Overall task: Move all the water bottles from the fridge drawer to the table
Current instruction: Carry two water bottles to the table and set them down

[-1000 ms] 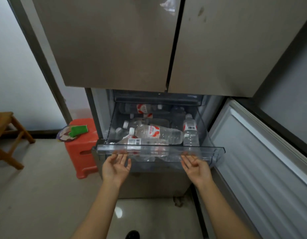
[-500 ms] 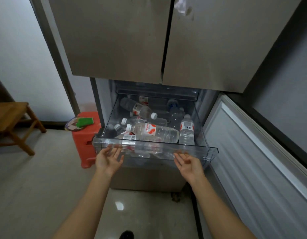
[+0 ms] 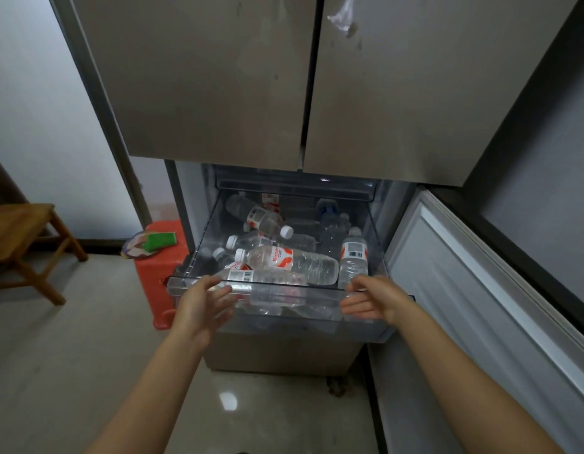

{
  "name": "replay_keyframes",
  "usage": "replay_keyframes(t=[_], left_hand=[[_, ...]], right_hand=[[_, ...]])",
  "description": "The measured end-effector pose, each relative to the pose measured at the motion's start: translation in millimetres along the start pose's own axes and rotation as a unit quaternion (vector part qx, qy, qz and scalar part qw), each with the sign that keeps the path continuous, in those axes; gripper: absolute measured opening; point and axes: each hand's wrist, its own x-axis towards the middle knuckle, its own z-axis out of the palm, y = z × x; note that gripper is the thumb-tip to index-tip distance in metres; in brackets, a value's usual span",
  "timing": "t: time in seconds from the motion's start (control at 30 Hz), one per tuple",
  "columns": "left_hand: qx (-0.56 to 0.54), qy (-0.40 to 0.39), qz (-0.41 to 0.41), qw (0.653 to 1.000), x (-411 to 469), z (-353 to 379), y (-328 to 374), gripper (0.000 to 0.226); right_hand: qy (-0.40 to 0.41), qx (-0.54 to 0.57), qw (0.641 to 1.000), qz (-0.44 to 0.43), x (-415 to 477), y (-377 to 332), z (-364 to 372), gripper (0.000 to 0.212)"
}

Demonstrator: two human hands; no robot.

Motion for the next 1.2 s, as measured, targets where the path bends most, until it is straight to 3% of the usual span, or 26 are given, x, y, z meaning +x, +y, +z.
replay_keyframes(t=[0.13,0.3,0.43,0.67,0.8,0.9,1.2], left_hand=[[0.088,0.005,0.106,0.990,6,28,21,0.010],[0.176,0.009,0.066,0.982,54,66,32,0.018],[0.174,0.022,0.013,0.984,91,84,37,0.039],[0.147,0.088,-0.059,0.983,133,94,33,0.080],[0.155,0.107,-0.053,0.981,140,103,28,0.099],[0.100,0.113,-0.045,0.988,144,108,21,0.111],[0.050,0.101,-0.034,0.993,135,135,8,0.084]], right_hand=[[0.105,-0.049,0.991,-0.066,14,-24,0,0.016],[0.216,-0.213,0.939,-0.161,47,-42,-2,0.009],[0.234,-0.301,0.914,-0.136,77,-49,-3,0.045],[0.221,-0.340,0.913,-0.044,114,-58,7,0.072],[0.237,-0.355,0.904,-0.013,126,-51,13,0.082],[0.246,-0.376,0.893,-0.016,129,-46,14,0.086],[0.297,-0.332,0.888,-0.112,106,-50,6,0.097]])
